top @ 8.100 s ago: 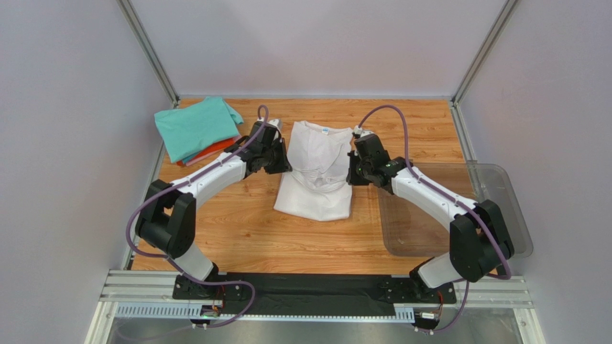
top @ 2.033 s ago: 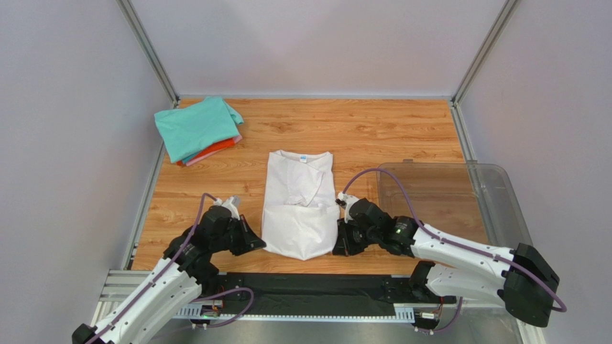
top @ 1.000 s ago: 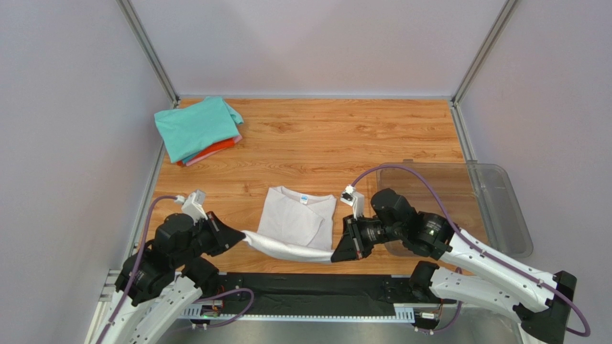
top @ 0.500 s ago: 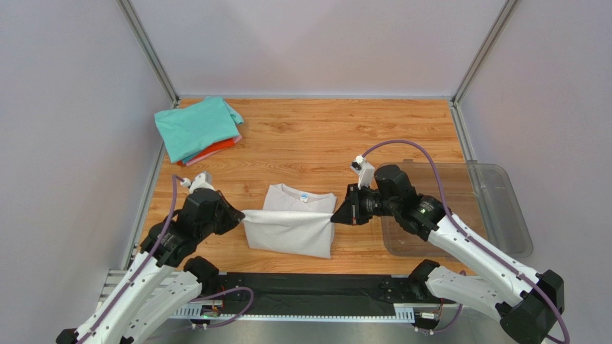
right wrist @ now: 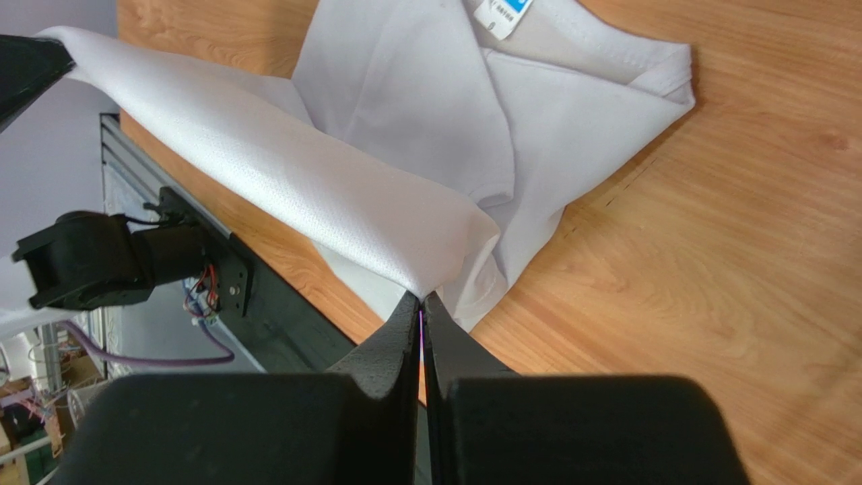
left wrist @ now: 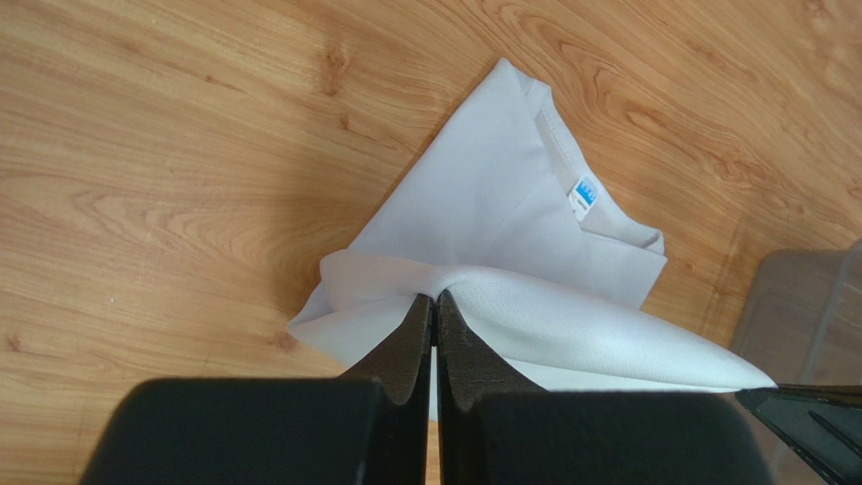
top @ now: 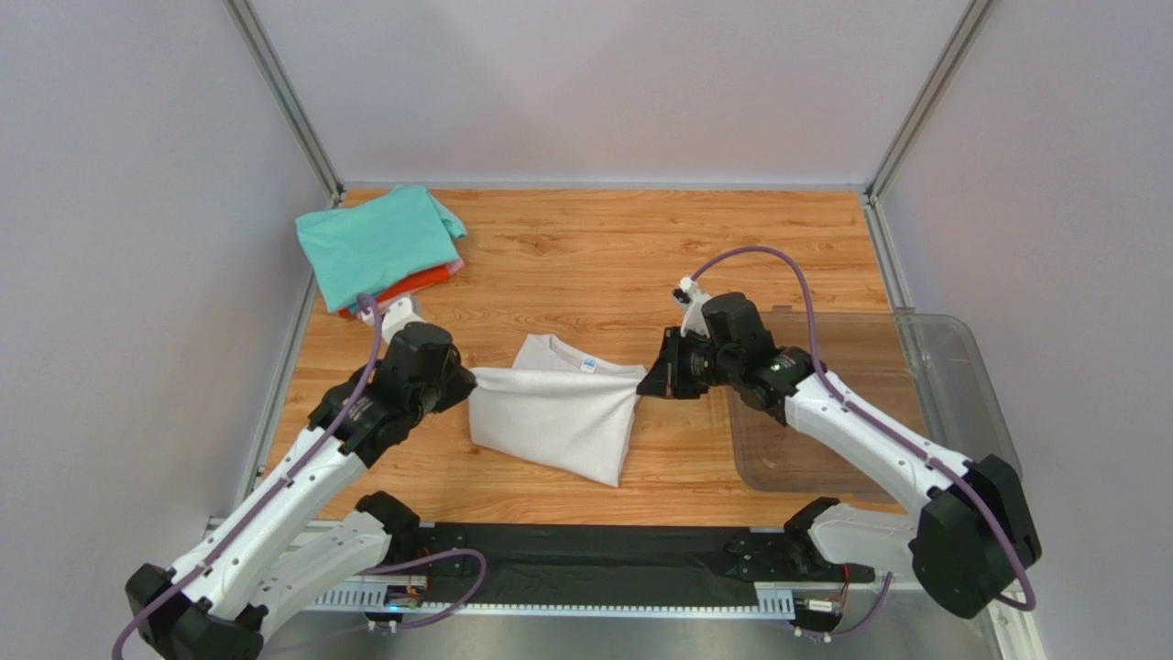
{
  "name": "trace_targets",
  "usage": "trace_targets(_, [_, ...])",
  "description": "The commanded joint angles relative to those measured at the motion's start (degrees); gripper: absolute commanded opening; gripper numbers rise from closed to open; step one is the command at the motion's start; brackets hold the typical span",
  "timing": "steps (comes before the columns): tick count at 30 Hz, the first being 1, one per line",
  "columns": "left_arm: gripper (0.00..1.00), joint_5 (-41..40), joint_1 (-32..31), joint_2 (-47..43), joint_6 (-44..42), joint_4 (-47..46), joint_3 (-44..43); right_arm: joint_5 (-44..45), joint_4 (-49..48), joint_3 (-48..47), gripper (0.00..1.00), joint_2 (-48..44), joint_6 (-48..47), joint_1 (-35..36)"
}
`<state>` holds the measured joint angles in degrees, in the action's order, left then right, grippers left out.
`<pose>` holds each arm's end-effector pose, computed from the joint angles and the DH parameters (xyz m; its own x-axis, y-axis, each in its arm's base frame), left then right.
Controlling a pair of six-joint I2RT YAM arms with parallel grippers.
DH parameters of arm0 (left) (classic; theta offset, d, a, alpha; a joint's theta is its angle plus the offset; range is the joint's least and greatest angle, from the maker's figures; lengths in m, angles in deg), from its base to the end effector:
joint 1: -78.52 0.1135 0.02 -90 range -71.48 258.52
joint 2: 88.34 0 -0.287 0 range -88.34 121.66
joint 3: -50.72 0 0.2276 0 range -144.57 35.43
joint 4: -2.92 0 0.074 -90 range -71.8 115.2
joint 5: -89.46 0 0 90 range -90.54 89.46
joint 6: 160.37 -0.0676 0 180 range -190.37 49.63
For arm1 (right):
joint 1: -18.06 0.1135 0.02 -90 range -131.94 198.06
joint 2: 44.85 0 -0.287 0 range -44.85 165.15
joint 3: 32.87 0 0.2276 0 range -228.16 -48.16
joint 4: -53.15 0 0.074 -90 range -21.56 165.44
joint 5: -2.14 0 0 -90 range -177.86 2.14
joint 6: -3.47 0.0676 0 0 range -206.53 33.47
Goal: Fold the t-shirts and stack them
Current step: Fold the tshirt
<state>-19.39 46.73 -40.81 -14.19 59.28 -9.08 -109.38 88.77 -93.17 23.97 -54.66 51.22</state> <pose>0.1371 -0.0593 0.2776 -0.5795 -0.5658 -0.5865 -0.3236 0.8203 -0.4716 0.1870 0.1518 0.2521 -0.8801 0.0117 -0.4746 -0.3115 0.7402 0.5959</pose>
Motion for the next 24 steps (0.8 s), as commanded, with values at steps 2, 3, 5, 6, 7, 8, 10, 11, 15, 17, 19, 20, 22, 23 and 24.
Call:
trace_targets(2, [0.0,-1.9,2.1,7.1,-3.4,-6.0,-4.0,6.3,-3.6,-4.3,0.0,5.5,-0.6,-0.9])
trace_targets(3, [0.0,-1.5,2.3,8.5,-3.8,-7.1,-5.0,7.4,-3.7,-4.6,0.0,6.6,-0.6,-0.9])
trace_targets(5, [0.0,-0.7,3.4,12.9,-4.8,-7.6,-6.4,11.1,-3.6,-5.5,0.0,9.6,-0.4,-1.3])
trace_targets(6, [0.0,-0.4,3.6,14.5,-5.1,-7.4,-7.9,12.0,-3.6,-5.9,0.0,10.6,-0.2,-1.5])
trace_targets(7, [0.0,0.3,3.9,16.1,-5.6,-7.2,-8.7,12.6,-3.6,-6.3,0.0,12.6,0.0,-1.6])
trace_targets(8, [0.0,0.5,4.0,18.9,-6.1,-7.2,-9.4,13.5,-3.5,-6.6,0.0,13.4,0.1,-1.7])
trace_targets(10, [0.0,0.6,4.2,21.6,-6.7,-8.0,-11.4,14.0,-3.5,-6.9,0.0,15.1,0.3,-1.8])
trace_targets(11, [0.0,0.7,4.5,24.3,-7.5,-8.5,-12.0,14.3,-3.4,-7.5,0.0,16.6,0.1,-1.8])
trace_targets(15, [0.0,1.6,5.6,31.9,-8.8,-9.2,-16.2,15.7,-2.8,-8.8,0.0,19.9,-0.1,-2.4])
trace_targets(17, [0.0,3.1,6.5,36.8,-9.5,-9.1,-18.0,16.0,-2.8,-9.4,0.0,21.8,-0.1,-2.8])
trace_targets(19, [0.0,5.6,7.2,40.2,-10.1,-9.1,-20.5,16.4,-2.8,-10.4,0.0,23.0,-0.1,-3.1])
trace_targets(20, [0.0,6.2,7.6,43.1,-10.3,-8.9,-21.5,17.0,-2.8,-10.7,0.0,24.2,-0.1,-3.2])
trace_targets(22, [0.0,7.4,8.1,45.8,-11.0,-8.8,-23.9,17.5,-2.5,-11.6,0.0,25.3,-0.1,-3.3])
trace_targets(23, [0.03,7.3,8.2,47.9,-11.1,-8.7,-24.7,18.4,-2.2,-11.9,0.0,26.3,-0.1,-3.5])
trace_targets(24, [0.04,7.2,8.3,49.0,-11.3,-8.7,-26.0,18.8,-2.0,-12.3,0.0,26.7,-0.1,-3.5])
